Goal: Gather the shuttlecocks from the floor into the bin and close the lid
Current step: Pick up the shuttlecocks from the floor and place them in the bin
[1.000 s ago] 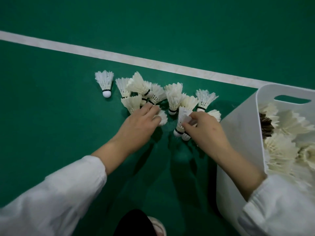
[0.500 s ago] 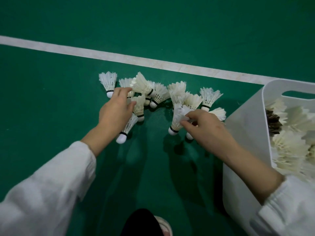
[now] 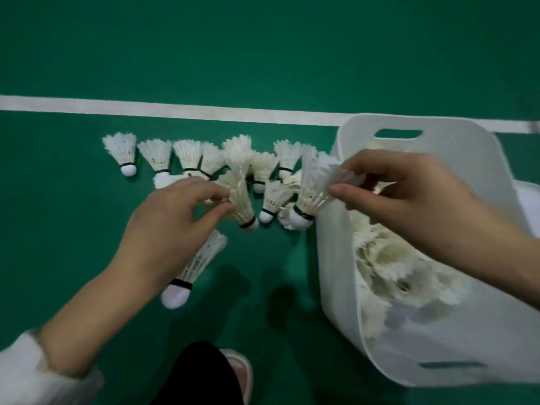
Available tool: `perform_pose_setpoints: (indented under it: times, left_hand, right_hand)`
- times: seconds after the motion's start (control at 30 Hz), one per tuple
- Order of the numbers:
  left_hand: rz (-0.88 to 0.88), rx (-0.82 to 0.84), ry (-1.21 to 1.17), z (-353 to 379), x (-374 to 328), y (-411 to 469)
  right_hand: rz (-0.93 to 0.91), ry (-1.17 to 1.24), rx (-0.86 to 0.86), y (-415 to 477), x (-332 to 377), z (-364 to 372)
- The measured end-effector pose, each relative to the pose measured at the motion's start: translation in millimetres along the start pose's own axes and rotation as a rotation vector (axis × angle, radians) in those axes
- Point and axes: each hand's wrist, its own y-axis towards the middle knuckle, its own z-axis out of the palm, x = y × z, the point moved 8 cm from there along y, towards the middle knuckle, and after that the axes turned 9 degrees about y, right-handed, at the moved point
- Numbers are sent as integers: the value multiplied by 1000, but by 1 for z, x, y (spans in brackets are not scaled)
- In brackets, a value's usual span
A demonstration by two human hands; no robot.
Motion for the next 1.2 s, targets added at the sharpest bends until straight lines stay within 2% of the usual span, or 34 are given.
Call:
perform_pose_setpoints:
  times: [0.13, 0.23, 0.37, 0.47, 0.6, 0.83, 1.03, 1.2]
  left_hand:
    - [155, 8, -43, -3, -68, -13]
    - [246, 18, 18, 4, -97, -18]
    - [314, 30, 37, 13, -118, -25]
    - [352, 70, 42, 22, -126, -29]
    - [387, 82, 42, 31, -132, -32]
    - [403, 70, -21, 34, -137, -29]
    - [436, 74, -34, 37, -140, -31]
    - [457, 79, -26, 34, -144, -34]
  right_hand:
    - [34, -7, -160, -59, -16, -55]
    - [131, 5, -249, -102, -46, -82]
    - [309, 31, -261, -145, -96, -94]
    - [410, -38, -78, -159, -124, -80]
    - [530, -104, 293, -159, -151, -43]
    - [497, -308, 640, -137, -189, 14]
    - [440, -438, 765, -133, -199, 42]
    - [445, -466, 760, -134, -176, 18]
